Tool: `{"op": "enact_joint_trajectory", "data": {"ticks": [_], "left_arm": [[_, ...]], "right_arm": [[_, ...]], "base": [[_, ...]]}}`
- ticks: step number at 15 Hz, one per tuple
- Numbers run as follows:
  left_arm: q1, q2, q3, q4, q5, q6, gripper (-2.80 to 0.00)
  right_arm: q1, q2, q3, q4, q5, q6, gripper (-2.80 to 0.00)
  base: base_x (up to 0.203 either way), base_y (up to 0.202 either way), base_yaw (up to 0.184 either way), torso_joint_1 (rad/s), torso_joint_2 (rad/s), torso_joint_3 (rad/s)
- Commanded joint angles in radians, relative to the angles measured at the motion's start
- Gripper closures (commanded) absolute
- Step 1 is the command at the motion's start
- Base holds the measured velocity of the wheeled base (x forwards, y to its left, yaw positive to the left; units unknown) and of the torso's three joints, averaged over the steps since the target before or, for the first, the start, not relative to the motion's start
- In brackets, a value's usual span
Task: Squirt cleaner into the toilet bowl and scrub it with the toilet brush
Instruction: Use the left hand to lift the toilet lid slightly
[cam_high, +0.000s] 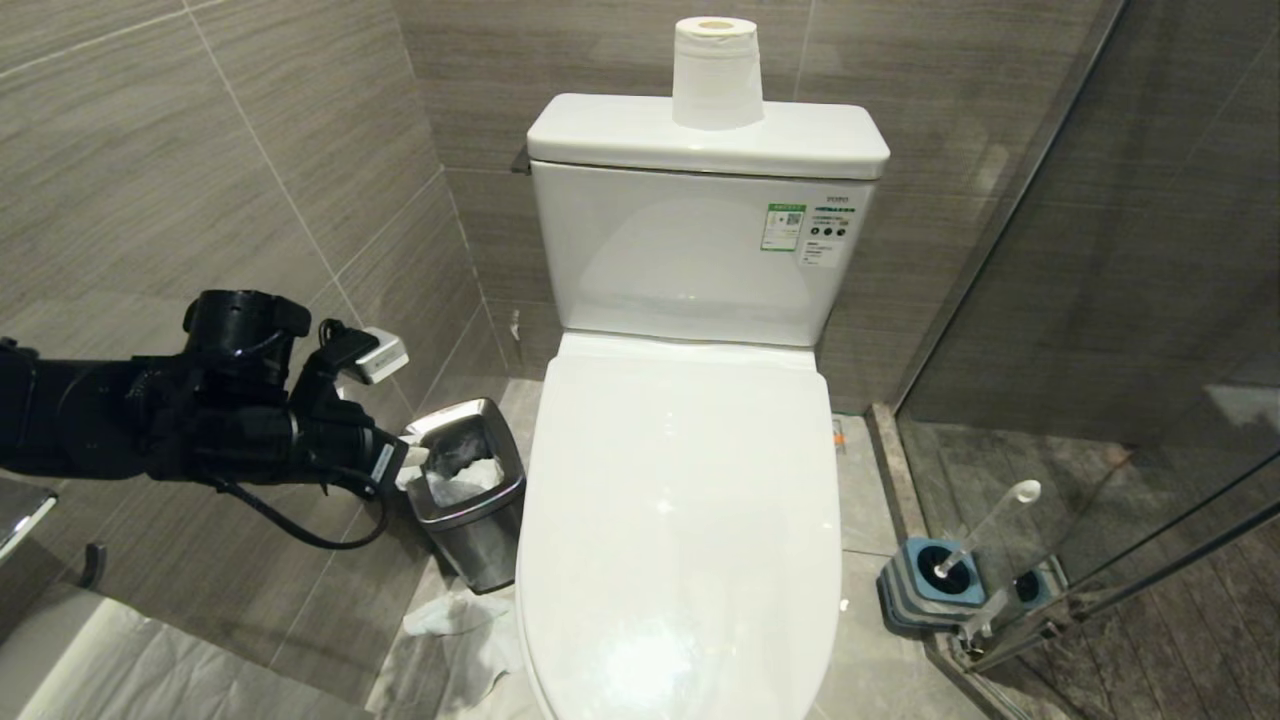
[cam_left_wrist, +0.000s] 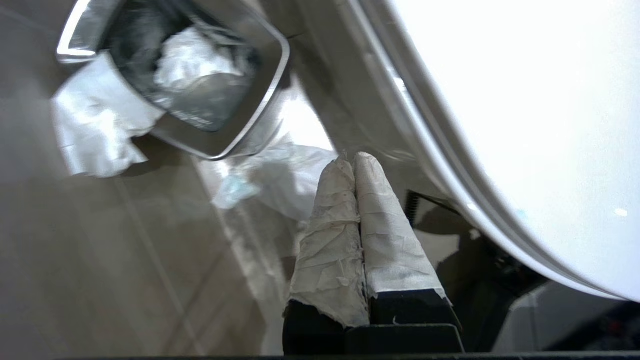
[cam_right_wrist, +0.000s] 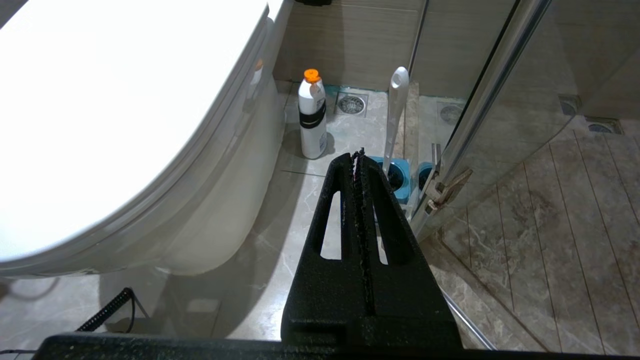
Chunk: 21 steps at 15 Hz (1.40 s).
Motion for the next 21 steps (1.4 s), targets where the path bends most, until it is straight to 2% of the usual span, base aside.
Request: {"op": "enact_joint_trajectory", "data": {"ticks": [1, 5, 7, 10, 12, 16, 19, 21], "left_arm": [[-0.005, 0.005, 0.001, 0.027, -0.057, -0.007, 0.0], [-0.033, 0.04, -0.001, 0.035, -0.183, -0.109, 0.0], [-0.036, 0.062, -0.001, 0.035, -0.274, -0.189, 0.0], [-0.036, 0.094, -0.001, 0.035, -0.315, -0.31, 0.0], [-0.035, 0.112, 0.0, 0.029, -0.397, -0.386, 0.0], [-0.009, 0.157, 0.023, 0.028, -0.589, -0.396, 0.0], [0.039, 0.18, 0.024, 0.027, -0.679, -0.397, 0.0], [0.077, 0.183, 0.033, 0.028, -0.703, -0.396, 0.0]], "right_arm": [[0.0, 0.0, 0.0, 0.0, 0.0, 0.001, 0.0], [0.0, 0.0, 0.0, 0.0, 0.0, 0.001, 0.0], [0.0, 0.0, 0.0, 0.0, 0.0, 0.001, 0.0], [0.0, 0.0, 0.0, 0.0, 0.0, 0.001, 0.0], [0.0, 0.0, 0.0, 0.0, 0.0, 0.001, 0.0], [0.0, 0.0, 0.0, 0.0, 0.0, 0.001, 0.0], [0.0, 0.0, 0.0, 0.0, 0.0, 0.001, 0.0], [0.0, 0.0, -0.001, 0.0, 0.0, 0.001, 0.0]], "base": [[0.0, 0.0, 0.0, 0.0, 0.0, 0.0], [0.0, 0.0, 0.0, 0.0, 0.0, 0.0], [0.0, 0.0, 0.0, 0.0, 0.0, 0.0], [0.0, 0.0, 0.0, 0.0, 0.0, 0.0], [0.0, 0.0, 0.0, 0.0, 0.0, 0.0], [0.0, 0.0, 0.0, 0.0, 0.0, 0.0], [0.0, 0.0, 0.0, 0.0, 0.0, 0.0], [0.0, 0.0, 0.0, 0.0, 0.0, 0.0]]}}
